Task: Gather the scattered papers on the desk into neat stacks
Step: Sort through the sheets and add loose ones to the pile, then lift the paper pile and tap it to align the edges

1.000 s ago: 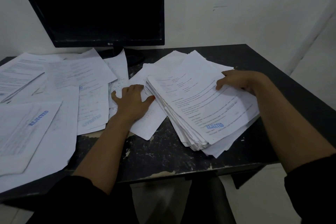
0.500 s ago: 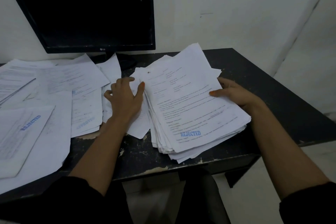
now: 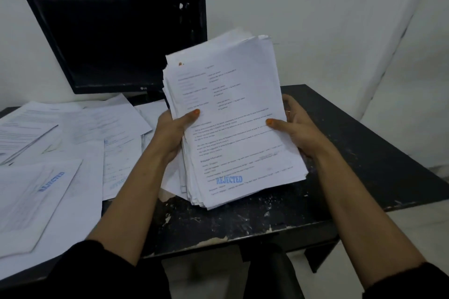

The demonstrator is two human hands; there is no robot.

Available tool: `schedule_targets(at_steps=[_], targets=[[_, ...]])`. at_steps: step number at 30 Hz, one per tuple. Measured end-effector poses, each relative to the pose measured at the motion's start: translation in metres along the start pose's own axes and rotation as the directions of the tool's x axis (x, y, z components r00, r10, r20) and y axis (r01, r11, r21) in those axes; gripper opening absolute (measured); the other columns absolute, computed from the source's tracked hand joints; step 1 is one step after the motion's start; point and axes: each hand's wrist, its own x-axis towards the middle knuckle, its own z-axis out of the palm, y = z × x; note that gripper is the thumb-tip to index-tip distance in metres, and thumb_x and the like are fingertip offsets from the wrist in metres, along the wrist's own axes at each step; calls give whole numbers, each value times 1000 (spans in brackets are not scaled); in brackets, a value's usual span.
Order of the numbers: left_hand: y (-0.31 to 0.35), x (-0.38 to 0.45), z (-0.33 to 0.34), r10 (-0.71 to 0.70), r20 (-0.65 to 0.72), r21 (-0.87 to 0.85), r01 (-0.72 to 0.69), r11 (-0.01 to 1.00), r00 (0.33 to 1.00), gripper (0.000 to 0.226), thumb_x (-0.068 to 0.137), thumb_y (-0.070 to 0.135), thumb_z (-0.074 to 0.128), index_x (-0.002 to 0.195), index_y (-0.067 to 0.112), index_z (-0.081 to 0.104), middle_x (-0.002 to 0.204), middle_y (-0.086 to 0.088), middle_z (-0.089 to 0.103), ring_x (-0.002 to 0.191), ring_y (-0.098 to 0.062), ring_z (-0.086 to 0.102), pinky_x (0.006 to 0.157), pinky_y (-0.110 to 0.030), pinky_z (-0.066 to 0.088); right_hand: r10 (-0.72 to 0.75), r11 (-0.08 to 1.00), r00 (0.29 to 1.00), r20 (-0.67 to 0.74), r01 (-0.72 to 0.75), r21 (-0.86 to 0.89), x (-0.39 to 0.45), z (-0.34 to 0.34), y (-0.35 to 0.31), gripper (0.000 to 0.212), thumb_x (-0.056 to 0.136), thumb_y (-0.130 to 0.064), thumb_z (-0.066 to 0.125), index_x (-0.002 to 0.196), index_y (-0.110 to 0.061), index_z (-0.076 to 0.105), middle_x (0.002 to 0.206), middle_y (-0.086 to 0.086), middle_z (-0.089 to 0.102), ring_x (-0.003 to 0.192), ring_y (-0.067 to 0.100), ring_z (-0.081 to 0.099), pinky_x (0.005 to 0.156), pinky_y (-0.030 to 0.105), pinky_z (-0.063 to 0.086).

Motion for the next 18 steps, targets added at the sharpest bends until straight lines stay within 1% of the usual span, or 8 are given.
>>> schedule_targets(at_steps=[2,3,5,7,9,13,16,18], targets=[[18,6,0,123,11,35,-123,992,992,46,86,10,70,130,8,57,117,-3,69,104,-18,69,88,-35,57,-37,999,999,-20,37,0,8,6,-9,84,85,-9,71,151,-28,23,118,-17,64,105,13,67,85,38,58],[27,9,1,177,23,61,-178,982,984,49,85,11,71,131,8,56,120,-4,68,106,-19,68,87,-35,57,-41,999,999,-33,42,5,12,8,-13,87,84,-8,72,152,-26,20,118,-17,64,107,12,66,87,38,57],[45,16,0,277,51,105,-281,954,959,52,84,12,72,132,8,53,124,-7,66,111,-21,66,90,-36,56,-84,996,994,-67,82,-24,19,13,-22,70,85,-8,71,145,-16,37,123,-7,64,111,17,64,88,35,56],[62,22,-1,331,74,134,-339,931,941,50,86,9,71,132,8,52,125,-8,65,112,-22,65,92,-38,55,-119,992,988,-102,114,-45,23,20,-32,47,86,-6,69,129,-14,51,115,-6,65,105,14,65,85,29,57],[71,26,-2,342,86,148,-352,924,936,51,86,7,71,133,7,51,125,-8,65,110,-21,66,89,-36,56,-124,992,983,-133,122,-23,25,27,-35,44,85,-1,68,124,-15,53,109,-8,65,96,8,66,79,25,58],[69,25,-6,324,70,141,-331,933,944,58,83,11,74,135,6,50,124,-8,66,110,-22,66,86,-35,56,-82,996,978,-190,85,8,29,40,-28,47,82,-1,70,125,-8,53,116,4,64,105,25,63,86,42,56],[70,22,-10,296,4,115,-294,949,955,66,75,22,80,132,8,52,120,-5,68,105,-19,69,82,-33,57,-125,992,971,-206,127,0,30,44,-34,45,83,-7,70,125,-13,54,117,4,64,105,24,63,83,41,56],[78,21,-14,310,-15,145,-305,941,951,71,72,28,84,132,9,52,119,-4,68,103,-17,69,79,-29,57,-184,980,956,-231,195,26,32,46,-46,48,82,-11,72,126,-15,53,115,2,64,102,19,64,80,38,57]])
